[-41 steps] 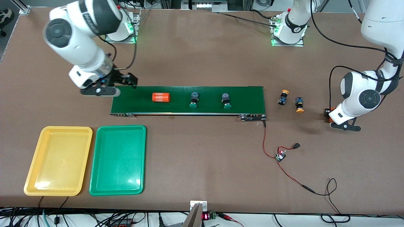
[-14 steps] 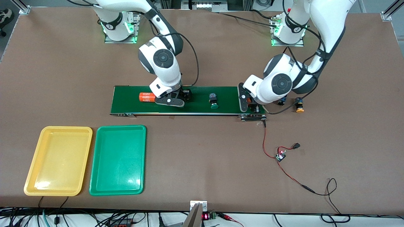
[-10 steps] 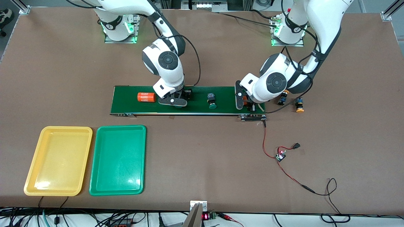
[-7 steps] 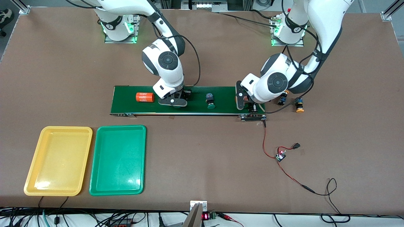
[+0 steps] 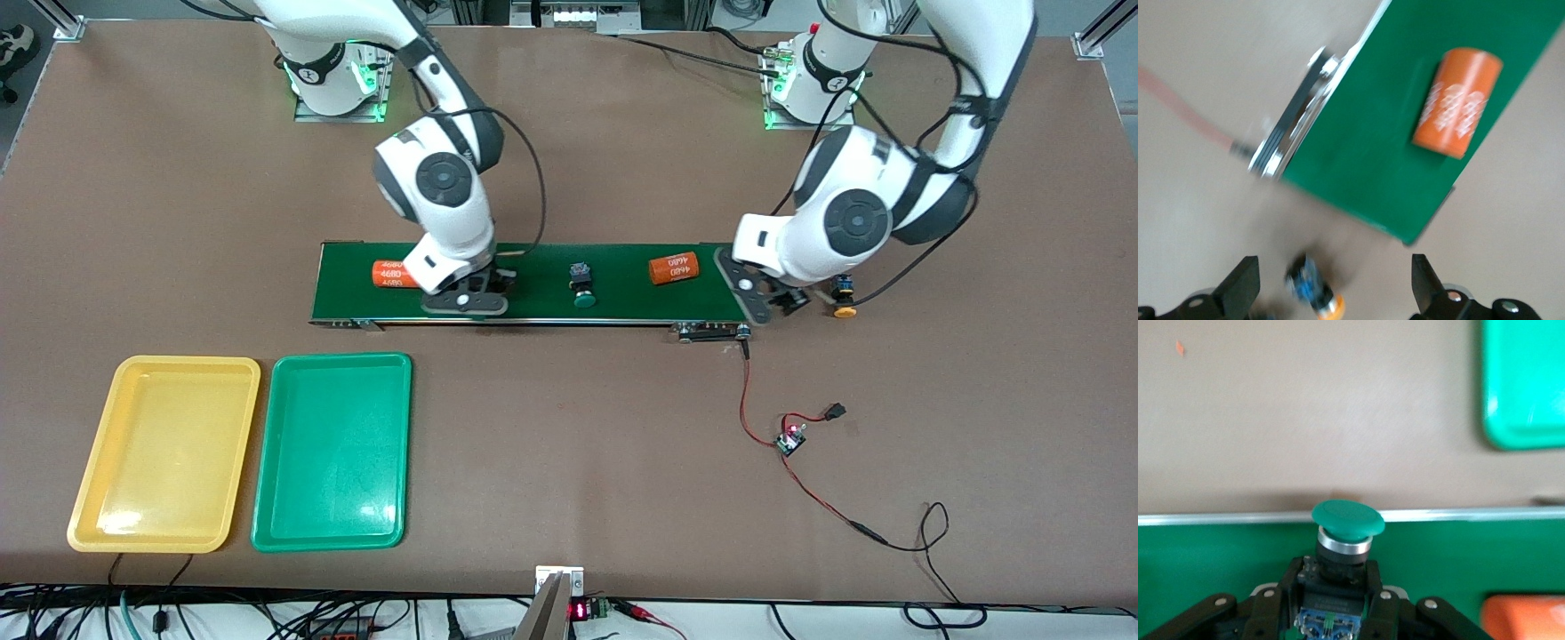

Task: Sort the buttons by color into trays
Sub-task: 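Grasp the button with the right gripper while the left gripper places the cylinder, then place the green button in the green tray with the right gripper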

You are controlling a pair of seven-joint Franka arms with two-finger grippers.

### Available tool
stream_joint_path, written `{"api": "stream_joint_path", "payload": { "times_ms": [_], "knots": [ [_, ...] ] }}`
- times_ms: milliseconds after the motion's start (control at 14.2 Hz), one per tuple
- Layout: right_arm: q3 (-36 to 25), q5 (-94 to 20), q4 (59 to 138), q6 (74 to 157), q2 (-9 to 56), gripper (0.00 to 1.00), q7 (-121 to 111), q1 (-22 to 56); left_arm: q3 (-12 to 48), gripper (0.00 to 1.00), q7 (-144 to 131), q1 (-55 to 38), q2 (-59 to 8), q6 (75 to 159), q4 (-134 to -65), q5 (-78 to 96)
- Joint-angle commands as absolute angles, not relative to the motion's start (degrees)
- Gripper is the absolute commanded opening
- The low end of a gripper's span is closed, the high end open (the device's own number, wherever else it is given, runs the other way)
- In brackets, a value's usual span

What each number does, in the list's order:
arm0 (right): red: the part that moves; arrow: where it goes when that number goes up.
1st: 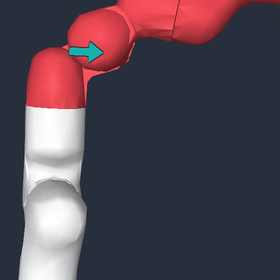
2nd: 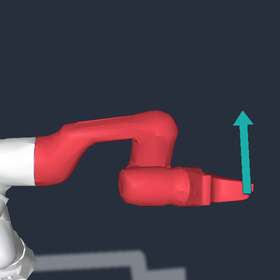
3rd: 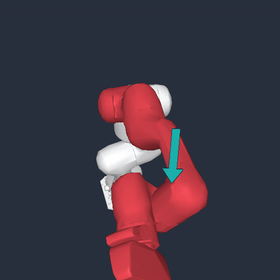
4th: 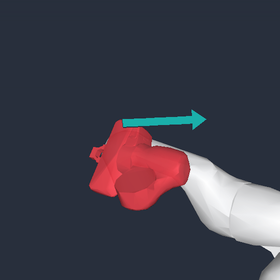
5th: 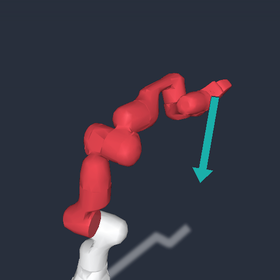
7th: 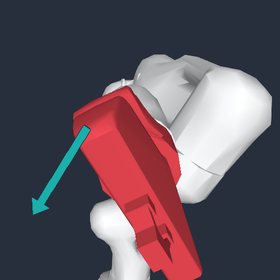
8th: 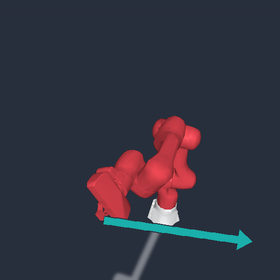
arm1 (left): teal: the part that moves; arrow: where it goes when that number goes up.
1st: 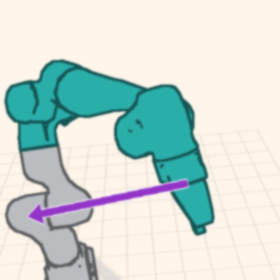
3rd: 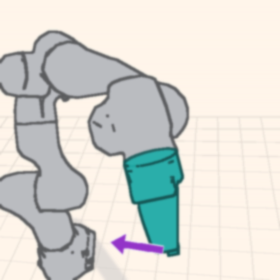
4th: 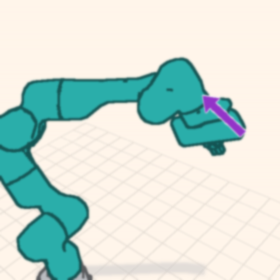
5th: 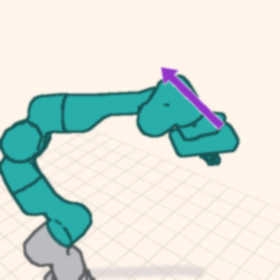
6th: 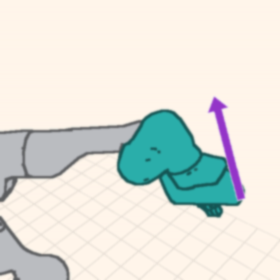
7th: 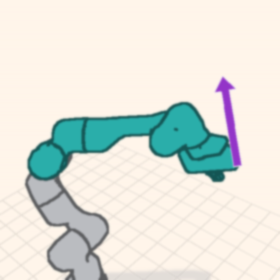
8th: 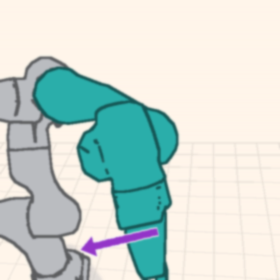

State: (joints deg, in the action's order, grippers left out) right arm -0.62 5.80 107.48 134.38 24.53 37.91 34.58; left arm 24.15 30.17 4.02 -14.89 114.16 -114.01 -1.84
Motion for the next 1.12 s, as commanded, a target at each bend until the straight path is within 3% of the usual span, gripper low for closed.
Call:
{"api": "stream_joint_path", "payload": {
  "times_ms": [0, 281, 562, 1054],
  "knots": [
    [-2.2, 5.5, 106.3, 130.4, 19.9, 0.00, 26.9, 28.3, 20.1, 1.00, 21.3, 3.6, -13.4, 112.0, -116.2, -1.9],
    [-4.3, 5.6, 103.0, 128.3, 22.0, 0.00, 14.0, 20.0, 12.1, 1.00, 20.3, 3.6, -15.0, 112.9, -119.6, -1.9],
    [-7.3, 5.0, 102.7, 133.9, 27.0, 0.00, 7.6, 16.2, 11.9, 1.00, 13.5, 3.5, -15.8, 126.6, -127.2, -1.9],
    [-7.5, 5.5, 99.6, 143.7, 36.1, 0.01, 5.1, 12.7, 12.0, 1.00, 14.0, 2.6, -19.6, 137.6, -131.6, -2.0]
  ]
}}
